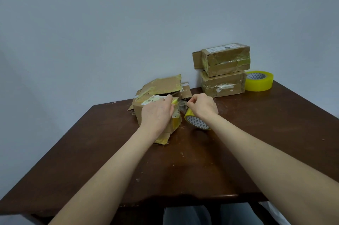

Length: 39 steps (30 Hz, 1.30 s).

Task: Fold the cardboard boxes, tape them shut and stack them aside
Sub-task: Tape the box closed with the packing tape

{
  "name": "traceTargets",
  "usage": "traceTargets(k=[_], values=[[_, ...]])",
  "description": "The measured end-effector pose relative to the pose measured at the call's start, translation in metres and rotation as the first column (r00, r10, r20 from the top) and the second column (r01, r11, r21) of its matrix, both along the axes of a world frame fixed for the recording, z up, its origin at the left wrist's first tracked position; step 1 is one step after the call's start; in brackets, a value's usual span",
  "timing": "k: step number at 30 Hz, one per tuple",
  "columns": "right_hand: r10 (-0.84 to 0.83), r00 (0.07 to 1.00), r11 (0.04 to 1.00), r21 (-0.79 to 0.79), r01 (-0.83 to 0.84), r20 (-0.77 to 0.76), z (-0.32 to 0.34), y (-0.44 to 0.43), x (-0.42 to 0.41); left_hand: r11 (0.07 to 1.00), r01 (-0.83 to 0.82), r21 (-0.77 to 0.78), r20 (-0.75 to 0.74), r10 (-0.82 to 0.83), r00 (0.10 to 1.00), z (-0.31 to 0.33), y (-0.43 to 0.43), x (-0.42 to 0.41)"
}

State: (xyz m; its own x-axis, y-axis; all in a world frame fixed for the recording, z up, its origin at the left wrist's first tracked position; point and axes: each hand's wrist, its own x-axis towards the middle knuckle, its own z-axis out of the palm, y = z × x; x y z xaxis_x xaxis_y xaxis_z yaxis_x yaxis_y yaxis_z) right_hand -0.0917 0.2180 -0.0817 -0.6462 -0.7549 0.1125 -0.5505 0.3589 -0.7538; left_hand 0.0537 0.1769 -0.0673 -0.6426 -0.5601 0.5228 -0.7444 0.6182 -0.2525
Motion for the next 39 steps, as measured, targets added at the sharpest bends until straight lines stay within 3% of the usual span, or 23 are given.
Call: traceTargets(k=[19,28,39], values=[[0.034,0.999,0.999,-0.002,-0.034,-0.025,0.0,0.001,0.003,0.983,-0.008,0.185,-0.008,0.01,1.0,-0.002,-0.004,-0.013],[0.061,0.995,0.995,-0.083,-0.054,0.08,-0.003,0.008,0.001,0.985,-0.013,0.17,-0.006,0.014,1.0,-0.005,-0.001,-0.014],[0.022,0.999,0.997,-0.071,-0.019,0.038,-0.004,0.008,0.008,0.972,-0.011,0.237,-0.027,0.018,0.999,-0.009,0.001,0.003]])
